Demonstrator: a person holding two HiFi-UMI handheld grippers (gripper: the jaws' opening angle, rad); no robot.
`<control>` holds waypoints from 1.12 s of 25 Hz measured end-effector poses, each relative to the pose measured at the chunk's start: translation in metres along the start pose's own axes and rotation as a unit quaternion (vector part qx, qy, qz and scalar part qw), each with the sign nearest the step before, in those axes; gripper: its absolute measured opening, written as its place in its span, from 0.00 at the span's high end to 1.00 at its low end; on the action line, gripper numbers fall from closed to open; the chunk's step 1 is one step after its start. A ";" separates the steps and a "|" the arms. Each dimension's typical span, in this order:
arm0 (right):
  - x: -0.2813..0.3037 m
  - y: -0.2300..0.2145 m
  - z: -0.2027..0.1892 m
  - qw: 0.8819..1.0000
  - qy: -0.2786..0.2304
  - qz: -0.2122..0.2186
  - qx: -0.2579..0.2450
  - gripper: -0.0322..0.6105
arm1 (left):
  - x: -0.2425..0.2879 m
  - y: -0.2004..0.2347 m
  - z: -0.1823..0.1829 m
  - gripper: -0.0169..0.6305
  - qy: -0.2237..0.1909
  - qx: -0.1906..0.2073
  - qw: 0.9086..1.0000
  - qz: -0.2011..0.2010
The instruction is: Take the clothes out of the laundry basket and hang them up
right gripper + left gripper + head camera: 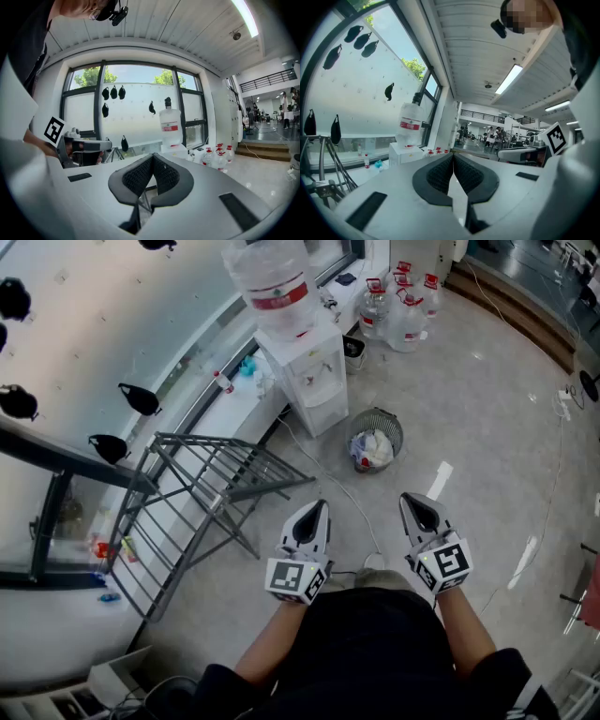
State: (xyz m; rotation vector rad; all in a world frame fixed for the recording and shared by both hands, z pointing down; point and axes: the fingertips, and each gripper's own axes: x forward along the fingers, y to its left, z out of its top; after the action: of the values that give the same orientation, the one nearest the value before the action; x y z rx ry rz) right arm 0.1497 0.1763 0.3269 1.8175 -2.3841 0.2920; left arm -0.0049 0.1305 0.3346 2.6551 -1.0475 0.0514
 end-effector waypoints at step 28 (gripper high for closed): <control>-0.025 -0.118 -0.018 0.997 0.012 -0.032 0.063 0.64 | 0.071 -0.023 -0.025 0.64 0.048 -0.008 0.999 -0.024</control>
State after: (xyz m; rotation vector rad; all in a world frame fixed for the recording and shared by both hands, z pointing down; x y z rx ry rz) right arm 0.2698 0.1737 0.3477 1.9282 -2.3355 0.4634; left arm 0.0647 0.1063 0.3629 2.6350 -0.9486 0.1574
